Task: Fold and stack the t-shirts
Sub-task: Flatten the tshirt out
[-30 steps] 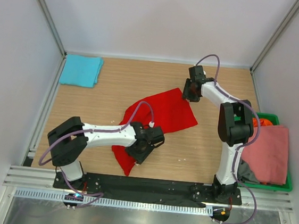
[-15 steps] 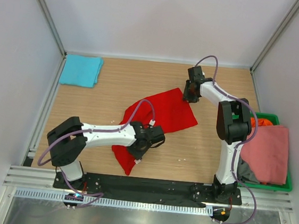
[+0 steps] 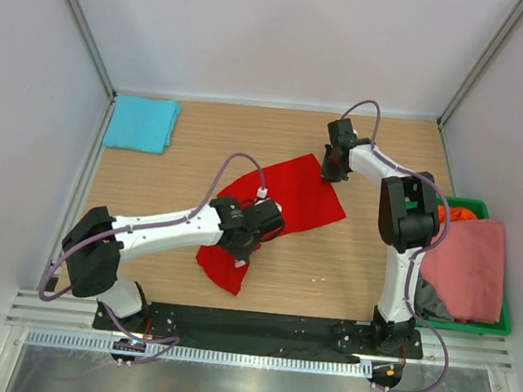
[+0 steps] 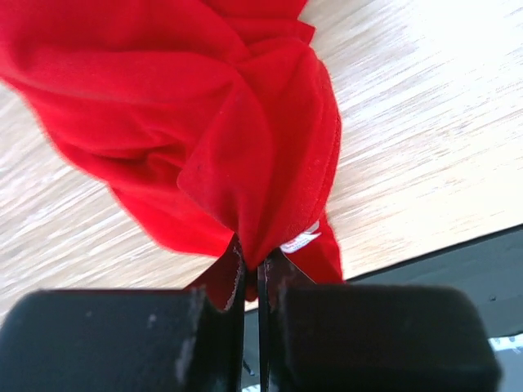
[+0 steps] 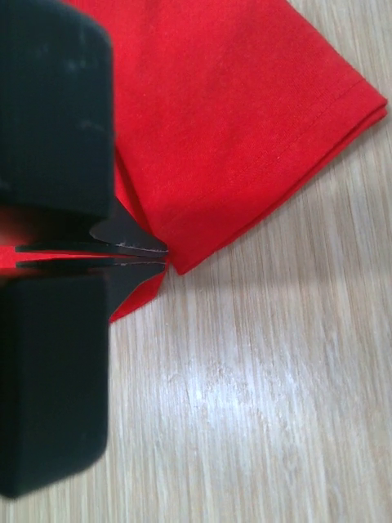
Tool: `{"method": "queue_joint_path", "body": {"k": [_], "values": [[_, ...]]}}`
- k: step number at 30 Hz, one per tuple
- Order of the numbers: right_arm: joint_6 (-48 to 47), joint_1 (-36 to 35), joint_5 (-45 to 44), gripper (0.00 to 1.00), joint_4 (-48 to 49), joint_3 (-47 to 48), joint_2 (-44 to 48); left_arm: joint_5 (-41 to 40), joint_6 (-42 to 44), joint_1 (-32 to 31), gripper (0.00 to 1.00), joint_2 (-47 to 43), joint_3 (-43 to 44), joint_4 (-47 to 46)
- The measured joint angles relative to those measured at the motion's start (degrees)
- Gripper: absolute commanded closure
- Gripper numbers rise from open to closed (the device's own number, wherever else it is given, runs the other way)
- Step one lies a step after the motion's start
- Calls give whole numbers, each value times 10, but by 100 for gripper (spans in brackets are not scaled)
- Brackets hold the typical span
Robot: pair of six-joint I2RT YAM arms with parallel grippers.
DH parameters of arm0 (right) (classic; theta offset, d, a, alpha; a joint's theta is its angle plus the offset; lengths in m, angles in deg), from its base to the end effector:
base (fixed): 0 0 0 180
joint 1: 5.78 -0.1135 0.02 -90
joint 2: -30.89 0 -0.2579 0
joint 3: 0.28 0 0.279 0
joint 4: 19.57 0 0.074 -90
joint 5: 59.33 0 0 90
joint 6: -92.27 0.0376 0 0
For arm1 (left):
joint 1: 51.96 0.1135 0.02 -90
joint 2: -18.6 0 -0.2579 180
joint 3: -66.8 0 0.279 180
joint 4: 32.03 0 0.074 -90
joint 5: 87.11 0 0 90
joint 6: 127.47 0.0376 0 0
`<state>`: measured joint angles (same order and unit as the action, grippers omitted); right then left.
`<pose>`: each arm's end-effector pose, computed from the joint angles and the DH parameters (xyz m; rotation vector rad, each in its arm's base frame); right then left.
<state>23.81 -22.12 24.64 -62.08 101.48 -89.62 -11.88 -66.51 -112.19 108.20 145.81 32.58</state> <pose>0.4509 0.1281 0.1483 0.1549 2.6282 0.0878 0.1675 -0.2736 0.2134 0.7019 2.6886 0.0027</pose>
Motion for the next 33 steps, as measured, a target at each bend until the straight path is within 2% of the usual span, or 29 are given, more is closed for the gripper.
{"method": "queue_joint_path", "body": {"k": [5,10,13,19,21,22,25,29,33], "values": [[7,-1,-10,99,-17,7,0,-33,9,12,100,-37,58,51],[23,-1,-38,99,-67,61,27,-117,54,69,100,-139,212,67],[30,-2,-63,99,-72,79,100,-172,101,105,100,-213,316,45],[50,-2,-83,99,-33,58,300,-222,209,110,100,-328,448,-51],[66,-2,-55,87,-13,26,355,-222,232,110,100,-350,479,-72],[75,-4,-31,64,1,1,377,-220,239,110,100,-356,492,-80],[93,-12,43,37,19,-67,404,-200,261,111,100,-364,516,-94],[106,-20,131,26,7,-151,396,-158,258,111,100,-360,494,-83],[109,-44,233,13,10,-174,393,-84,216,111,100,-338,437,-59]]}}
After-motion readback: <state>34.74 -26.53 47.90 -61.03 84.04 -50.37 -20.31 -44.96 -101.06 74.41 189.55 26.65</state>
